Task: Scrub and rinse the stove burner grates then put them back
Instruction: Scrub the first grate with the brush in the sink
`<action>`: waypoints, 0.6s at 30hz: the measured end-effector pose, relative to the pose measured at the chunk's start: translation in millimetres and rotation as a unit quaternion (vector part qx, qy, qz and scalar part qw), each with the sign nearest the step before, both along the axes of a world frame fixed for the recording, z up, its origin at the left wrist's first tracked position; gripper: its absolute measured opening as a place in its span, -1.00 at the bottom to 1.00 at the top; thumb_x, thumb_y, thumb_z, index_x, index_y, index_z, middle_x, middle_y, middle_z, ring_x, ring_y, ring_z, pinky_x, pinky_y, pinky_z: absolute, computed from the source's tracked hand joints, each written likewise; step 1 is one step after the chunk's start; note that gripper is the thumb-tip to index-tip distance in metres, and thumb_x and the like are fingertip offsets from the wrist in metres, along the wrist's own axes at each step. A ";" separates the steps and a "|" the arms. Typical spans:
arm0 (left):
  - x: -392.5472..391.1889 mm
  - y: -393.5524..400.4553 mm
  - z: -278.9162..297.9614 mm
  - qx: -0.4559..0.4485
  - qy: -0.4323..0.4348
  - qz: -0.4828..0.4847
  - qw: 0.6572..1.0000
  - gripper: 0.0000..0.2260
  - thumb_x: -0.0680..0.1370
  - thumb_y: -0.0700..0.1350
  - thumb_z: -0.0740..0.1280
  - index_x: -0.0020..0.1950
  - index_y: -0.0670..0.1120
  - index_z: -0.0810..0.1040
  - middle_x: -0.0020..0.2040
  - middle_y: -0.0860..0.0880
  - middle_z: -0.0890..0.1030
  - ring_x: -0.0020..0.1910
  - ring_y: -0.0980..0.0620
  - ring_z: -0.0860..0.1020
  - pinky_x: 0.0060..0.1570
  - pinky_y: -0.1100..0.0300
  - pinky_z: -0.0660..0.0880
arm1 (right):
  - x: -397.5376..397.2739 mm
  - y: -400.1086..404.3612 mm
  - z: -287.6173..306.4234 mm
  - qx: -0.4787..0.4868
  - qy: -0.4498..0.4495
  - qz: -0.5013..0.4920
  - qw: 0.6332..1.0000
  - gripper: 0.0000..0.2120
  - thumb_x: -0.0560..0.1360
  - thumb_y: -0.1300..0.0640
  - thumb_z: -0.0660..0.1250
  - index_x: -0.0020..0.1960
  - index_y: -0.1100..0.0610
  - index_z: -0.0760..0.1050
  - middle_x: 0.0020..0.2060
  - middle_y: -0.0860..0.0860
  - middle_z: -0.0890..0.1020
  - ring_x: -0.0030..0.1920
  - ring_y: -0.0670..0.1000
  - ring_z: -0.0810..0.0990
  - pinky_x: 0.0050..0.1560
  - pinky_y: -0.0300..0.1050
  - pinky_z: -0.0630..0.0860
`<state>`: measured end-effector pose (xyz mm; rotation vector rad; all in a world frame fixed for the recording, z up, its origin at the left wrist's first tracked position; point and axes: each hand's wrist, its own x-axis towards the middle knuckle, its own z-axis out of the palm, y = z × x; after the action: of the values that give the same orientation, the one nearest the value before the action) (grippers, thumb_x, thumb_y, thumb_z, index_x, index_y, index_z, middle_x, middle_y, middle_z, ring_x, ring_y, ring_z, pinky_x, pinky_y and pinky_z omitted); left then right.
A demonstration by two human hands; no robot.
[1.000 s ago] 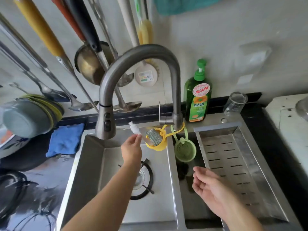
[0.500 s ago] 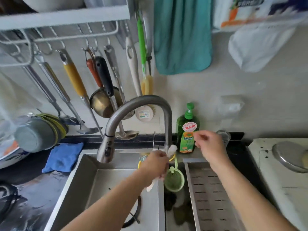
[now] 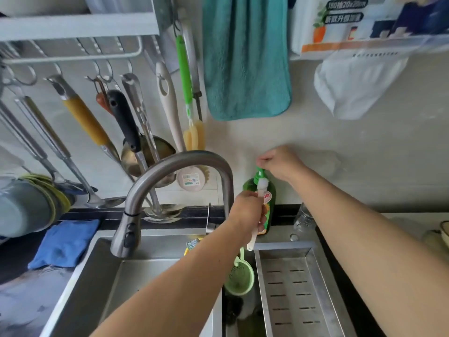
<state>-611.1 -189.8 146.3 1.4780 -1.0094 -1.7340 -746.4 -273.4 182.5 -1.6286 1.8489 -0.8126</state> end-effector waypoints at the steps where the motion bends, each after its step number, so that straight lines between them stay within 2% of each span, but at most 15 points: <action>1: 0.4 0.3 -1.8 0.000 0.003 -0.001 1.000 -0.84 0.67 -0.22 0.15 0.03 0.02 0.45 -0.36 -0.06 0.47 -0.50 0.04 0.38 -0.49 0.23 0.27 | -0.5 0.7 -0.5 0.005 -0.008 0.000 1.000 -0.80 0.53 0.19 0.46 0.14 0.19 0.68 0.10 0.05 0.70 0.07 -0.03 0.62 0.19 -0.19 0.46; 7: 2.9 1.8 -5.4 -0.001 0.011 0.003 1.000 -0.86 0.68 -0.21 0.17 0.04 -0.01 0.46 -0.36 -0.07 0.49 -0.48 0.02 0.39 -0.46 0.20 0.31 | 3.5 3.0 1.4 0.012 -0.009 -0.005 1.000 -0.82 0.54 0.21 0.45 0.12 0.22 0.68 0.05 0.06 0.69 0.01 -0.05 0.58 0.07 -0.22 0.41; 18: -1.4 4.3 -2.4 0.008 0.031 0.012 0.999 -0.86 0.68 -0.24 0.17 0.03 -0.03 0.44 -0.38 -0.08 0.48 -0.50 0.01 0.37 -0.45 0.18 0.30 | 3.0 12.3 0.6 0.020 -0.036 -0.015 0.999 -0.83 0.53 0.20 0.45 0.11 0.22 0.67 -0.07 0.02 0.64 -0.02 -0.04 0.57 0.08 -0.21 0.45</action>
<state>-612.5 -185.5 143.9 1.4315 -0.9438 -1.7647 -743.3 -261.1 183.2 -1.5320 1.8317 -0.8312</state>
